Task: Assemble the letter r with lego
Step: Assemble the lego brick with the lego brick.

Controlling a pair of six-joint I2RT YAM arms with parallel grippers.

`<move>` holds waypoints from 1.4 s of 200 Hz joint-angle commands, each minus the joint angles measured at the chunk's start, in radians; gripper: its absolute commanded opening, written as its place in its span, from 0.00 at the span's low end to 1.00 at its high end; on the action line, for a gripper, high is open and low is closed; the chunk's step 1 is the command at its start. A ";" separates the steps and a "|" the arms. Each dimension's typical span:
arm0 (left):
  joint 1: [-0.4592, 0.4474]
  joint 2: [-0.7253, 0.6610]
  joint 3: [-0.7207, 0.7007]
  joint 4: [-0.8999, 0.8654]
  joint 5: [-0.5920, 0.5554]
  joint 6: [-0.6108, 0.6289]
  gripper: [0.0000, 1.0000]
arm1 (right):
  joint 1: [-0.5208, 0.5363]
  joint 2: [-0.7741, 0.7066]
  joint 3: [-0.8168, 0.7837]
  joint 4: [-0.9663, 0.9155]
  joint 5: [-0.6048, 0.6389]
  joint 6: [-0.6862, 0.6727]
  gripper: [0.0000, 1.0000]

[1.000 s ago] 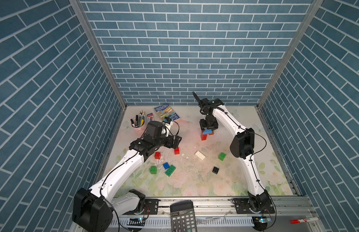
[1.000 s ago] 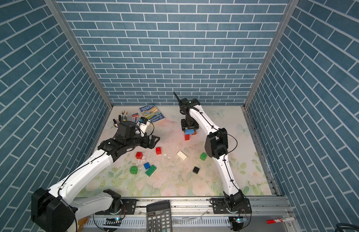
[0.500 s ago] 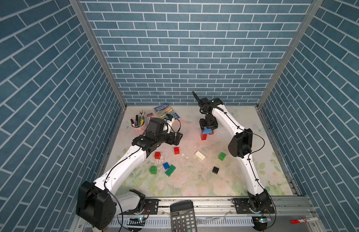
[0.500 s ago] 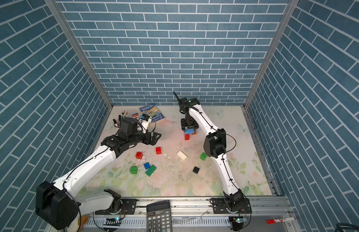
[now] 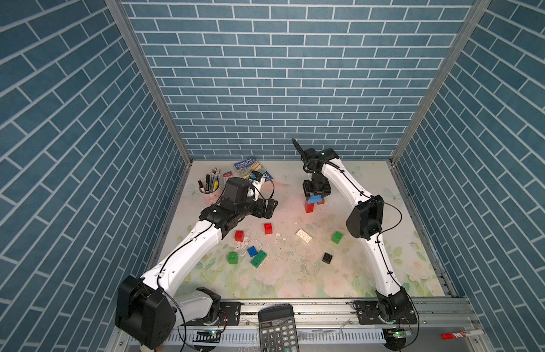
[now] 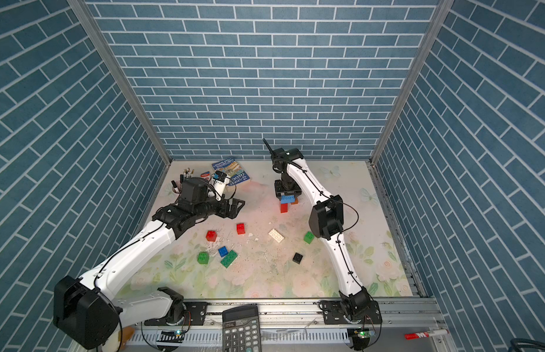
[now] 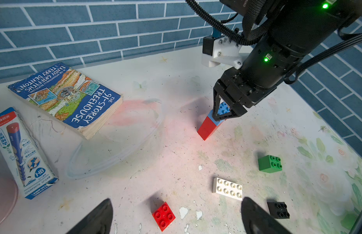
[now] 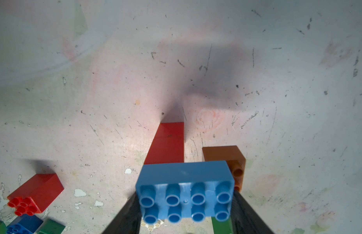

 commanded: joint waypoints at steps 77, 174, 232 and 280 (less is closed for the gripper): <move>0.007 -0.038 -0.008 -0.009 0.014 0.004 0.99 | 0.003 -0.062 0.024 0.035 -0.022 0.012 0.66; 0.007 0.005 0.024 -0.011 0.037 0.022 1.00 | 0.001 -0.072 0.037 -0.010 -0.016 0.001 0.63; 0.008 -0.012 -0.002 0.015 0.042 0.006 1.00 | 0.003 -0.060 0.027 -0.069 0.065 0.013 0.62; 0.007 -0.025 -0.002 -0.001 0.045 0.020 1.00 | 0.004 -0.079 -0.069 -0.012 0.053 0.053 0.63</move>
